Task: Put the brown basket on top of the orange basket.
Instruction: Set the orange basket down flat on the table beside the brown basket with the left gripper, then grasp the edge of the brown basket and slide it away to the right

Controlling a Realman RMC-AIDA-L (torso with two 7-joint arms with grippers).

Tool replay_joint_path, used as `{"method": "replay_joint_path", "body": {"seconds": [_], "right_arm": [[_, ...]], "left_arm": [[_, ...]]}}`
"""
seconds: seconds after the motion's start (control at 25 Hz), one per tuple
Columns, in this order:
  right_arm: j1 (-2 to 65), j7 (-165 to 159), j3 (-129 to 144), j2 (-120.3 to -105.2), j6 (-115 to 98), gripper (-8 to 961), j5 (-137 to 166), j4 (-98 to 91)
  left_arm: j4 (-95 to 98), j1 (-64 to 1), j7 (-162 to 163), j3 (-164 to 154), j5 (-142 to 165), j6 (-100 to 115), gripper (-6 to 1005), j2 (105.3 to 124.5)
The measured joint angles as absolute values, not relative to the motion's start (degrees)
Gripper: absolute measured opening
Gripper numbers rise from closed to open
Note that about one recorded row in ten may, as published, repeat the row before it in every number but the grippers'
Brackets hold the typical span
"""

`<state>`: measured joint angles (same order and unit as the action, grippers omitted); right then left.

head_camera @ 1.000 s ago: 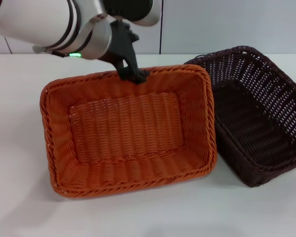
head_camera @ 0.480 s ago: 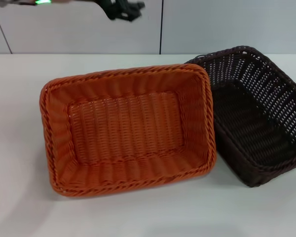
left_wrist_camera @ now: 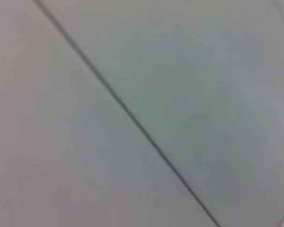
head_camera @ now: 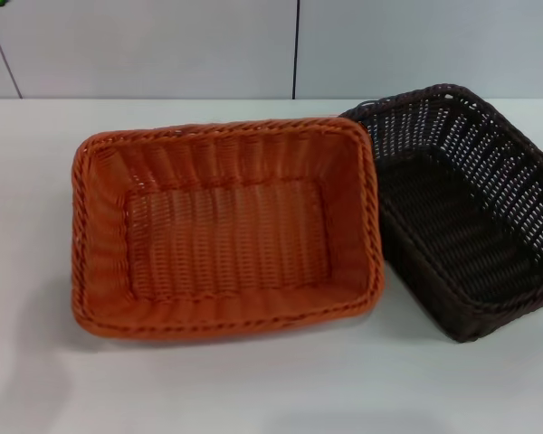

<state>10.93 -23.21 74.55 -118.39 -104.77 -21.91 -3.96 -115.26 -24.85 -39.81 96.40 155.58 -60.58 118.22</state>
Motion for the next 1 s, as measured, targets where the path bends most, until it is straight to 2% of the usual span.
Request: {"method": "replay_joint_path", "body": {"seconds": [0.16,1.0], "right_arm": [[11.0,-22.1,74.5,-118.29,-105.3,819,-21.9,-4.3],[9.7,-22.1,72.9,-117.17,-105.2,819,-22.2,-7.8]], "left_arm": [[-115.2,-21.4,-38.7,96.0,155.1,-55.5,790,118.21],[-112.0,-15.9,-35.5,92.5,153.9,-39.5,789,118.15]]}}
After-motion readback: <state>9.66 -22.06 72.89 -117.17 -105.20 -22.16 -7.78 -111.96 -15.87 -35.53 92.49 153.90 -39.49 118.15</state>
